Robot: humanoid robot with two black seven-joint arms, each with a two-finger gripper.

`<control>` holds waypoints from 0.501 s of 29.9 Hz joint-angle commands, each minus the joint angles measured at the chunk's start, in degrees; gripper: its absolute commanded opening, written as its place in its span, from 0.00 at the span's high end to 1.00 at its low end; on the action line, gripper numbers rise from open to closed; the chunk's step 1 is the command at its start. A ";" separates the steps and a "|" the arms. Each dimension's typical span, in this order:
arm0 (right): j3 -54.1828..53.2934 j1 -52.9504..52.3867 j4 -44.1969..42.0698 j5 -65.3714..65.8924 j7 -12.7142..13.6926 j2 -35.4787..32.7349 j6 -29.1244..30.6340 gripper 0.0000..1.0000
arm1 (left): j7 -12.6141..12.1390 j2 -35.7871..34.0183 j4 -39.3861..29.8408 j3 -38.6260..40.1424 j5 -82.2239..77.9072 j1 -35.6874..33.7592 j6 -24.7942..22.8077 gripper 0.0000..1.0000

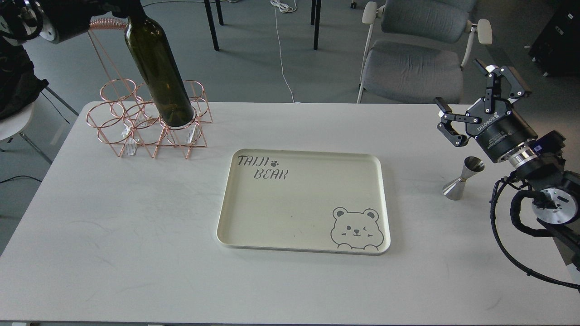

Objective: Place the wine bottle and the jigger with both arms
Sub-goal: 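Lower the wine bottle into the copper wire rack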

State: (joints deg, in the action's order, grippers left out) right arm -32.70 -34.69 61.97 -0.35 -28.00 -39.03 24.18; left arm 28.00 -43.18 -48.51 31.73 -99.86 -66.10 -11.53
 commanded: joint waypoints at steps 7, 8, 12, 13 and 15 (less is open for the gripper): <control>0.00 0.06 0.00 0.00 0.00 -0.26 -0.01 0.01 | 0.00 0.99 0.08 -0.09 0.02 0.01 0.02 0.89; 0.00 0.06 0.00 0.00 0.00 -0.34 -0.01 0.01 | 0.00 1.34 0.52 -0.09 0.02 0.01 0.02 0.89; 0.00 0.23 0.08 0.00 0.00 -0.34 -0.01 0.01 | 0.00 2.66 1.84 -0.09 0.02 0.09 0.11 0.89; 0.00 0.23 0.26 0.00 0.00 -0.43 -0.01 0.01 | 0.00 2.75 2.02 -0.09 0.02 0.09 0.19 0.89; -0.09 0.32 0.43 0.00 0.00 -0.61 -0.01 0.01 | 0.00 2.66 2.19 -0.70 -0.07 0.09 0.54 0.89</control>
State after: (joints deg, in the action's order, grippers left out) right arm -32.69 -34.47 62.10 -0.35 -28.00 -39.42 24.18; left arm 28.00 -40.65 -46.73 31.66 -99.81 -66.12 -11.34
